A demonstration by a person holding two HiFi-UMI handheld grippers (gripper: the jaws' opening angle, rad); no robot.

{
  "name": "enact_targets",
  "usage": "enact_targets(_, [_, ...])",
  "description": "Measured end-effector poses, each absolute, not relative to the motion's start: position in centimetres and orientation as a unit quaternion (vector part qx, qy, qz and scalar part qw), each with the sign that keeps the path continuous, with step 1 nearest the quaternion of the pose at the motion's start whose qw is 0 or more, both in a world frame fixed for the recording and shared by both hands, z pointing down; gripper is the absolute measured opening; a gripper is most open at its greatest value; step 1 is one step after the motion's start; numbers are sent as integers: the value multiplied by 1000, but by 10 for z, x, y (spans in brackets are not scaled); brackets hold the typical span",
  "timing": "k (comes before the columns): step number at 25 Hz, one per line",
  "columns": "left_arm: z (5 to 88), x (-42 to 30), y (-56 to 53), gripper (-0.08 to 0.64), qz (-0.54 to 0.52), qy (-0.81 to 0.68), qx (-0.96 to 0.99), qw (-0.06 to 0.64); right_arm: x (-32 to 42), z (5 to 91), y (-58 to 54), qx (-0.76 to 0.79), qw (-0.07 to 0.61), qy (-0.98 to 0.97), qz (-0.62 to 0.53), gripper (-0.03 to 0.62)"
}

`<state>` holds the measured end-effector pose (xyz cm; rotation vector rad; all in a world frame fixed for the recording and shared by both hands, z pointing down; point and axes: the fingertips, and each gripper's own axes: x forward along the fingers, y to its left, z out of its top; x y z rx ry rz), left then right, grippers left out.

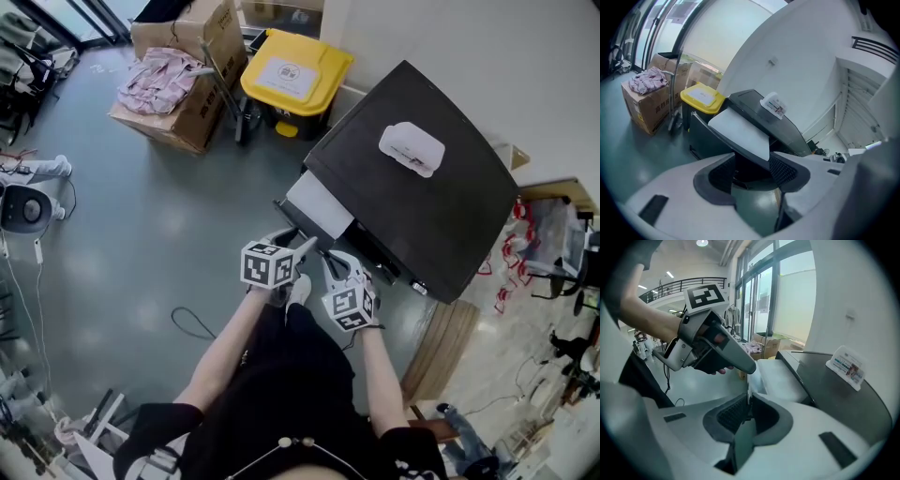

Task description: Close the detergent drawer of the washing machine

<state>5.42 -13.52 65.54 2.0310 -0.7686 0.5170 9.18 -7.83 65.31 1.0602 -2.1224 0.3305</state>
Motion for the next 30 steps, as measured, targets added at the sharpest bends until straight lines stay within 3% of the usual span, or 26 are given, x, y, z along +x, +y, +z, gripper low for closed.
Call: enact_targets(30, [654, 106, -191, 229, 195, -289, 824, 446, 147, 653, -135, 507, 376, -761, 149, 40])
